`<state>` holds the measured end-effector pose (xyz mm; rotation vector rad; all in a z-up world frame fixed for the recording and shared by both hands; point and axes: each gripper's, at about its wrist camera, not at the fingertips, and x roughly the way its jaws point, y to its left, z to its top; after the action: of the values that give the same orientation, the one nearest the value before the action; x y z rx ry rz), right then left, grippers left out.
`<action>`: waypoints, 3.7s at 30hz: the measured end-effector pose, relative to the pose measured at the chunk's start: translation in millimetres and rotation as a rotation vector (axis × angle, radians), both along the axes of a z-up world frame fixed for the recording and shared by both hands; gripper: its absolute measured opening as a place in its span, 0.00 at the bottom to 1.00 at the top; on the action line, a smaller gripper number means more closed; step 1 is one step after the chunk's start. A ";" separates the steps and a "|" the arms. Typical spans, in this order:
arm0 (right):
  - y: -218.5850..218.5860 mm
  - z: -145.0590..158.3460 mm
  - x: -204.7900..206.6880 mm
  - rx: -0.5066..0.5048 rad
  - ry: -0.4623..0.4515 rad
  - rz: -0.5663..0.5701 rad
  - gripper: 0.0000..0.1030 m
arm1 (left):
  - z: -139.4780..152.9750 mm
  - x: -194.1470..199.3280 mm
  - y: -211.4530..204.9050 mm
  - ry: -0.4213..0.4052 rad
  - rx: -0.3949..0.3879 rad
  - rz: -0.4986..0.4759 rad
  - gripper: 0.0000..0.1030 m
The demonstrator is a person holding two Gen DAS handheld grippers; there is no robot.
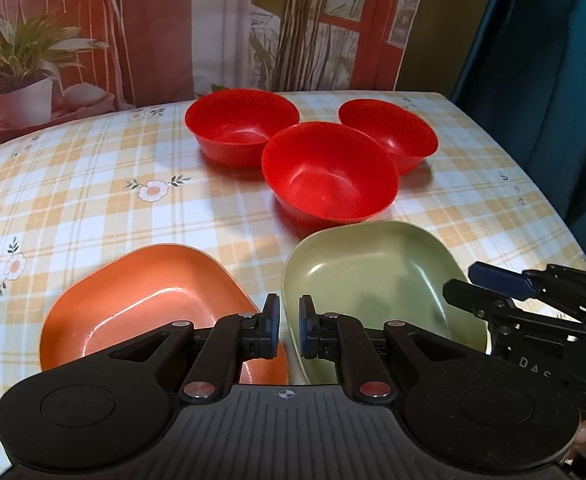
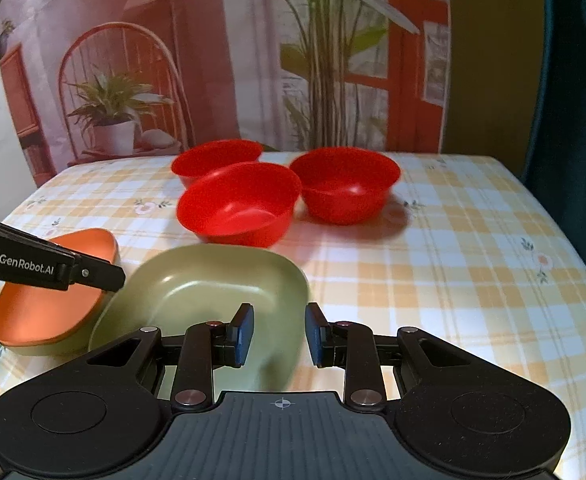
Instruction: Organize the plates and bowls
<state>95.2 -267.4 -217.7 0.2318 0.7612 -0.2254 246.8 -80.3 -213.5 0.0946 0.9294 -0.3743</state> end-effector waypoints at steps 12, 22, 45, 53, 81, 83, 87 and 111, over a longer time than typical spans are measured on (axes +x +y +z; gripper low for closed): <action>-3.9 -10.0 -1.0 0.069 0.027 -0.002 0.24 | -6.2 1.2 -8.9 0.007 0.024 -0.028 0.19; -3.8 -10.8 -1.1 0.075 0.031 0.002 0.24 | -5.8 3.2 -11.0 -0.013 0.043 -0.028 0.19; -17.6 -12.4 -8.6 0.105 0.034 -0.056 0.08 | -14.5 -15.9 -21.6 0.000 0.075 -0.078 0.24; -15.8 4.2 -13.5 0.073 0.003 -0.046 0.08 | 3.5 -24.0 -13.6 -0.028 0.002 -0.074 0.24; 87.8 31.0 101.7 0.105 -0.015 0.290 0.08 | 36.1 -29.9 122.5 -0.075 -0.084 0.304 0.24; 93.6 25.6 104.4 0.099 0.005 0.299 0.08 | 30.1 -28.2 126.1 -0.063 -0.081 0.313 0.24; 99.9 16.5 104.3 0.085 0.033 0.305 0.08 | 21.4 -30.9 126.0 -0.059 -0.050 0.307 0.24; 106.7 12.2 95.5 0.034 0.014 0.318 0.18 | 4.2 -27.7 132.6 -0.033 -0.025 0.322 0.24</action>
<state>190.7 -160.7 -205.5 0.1381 0.8045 0.0873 219.1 52.4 -209.4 -0.0720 0.8897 -0.0856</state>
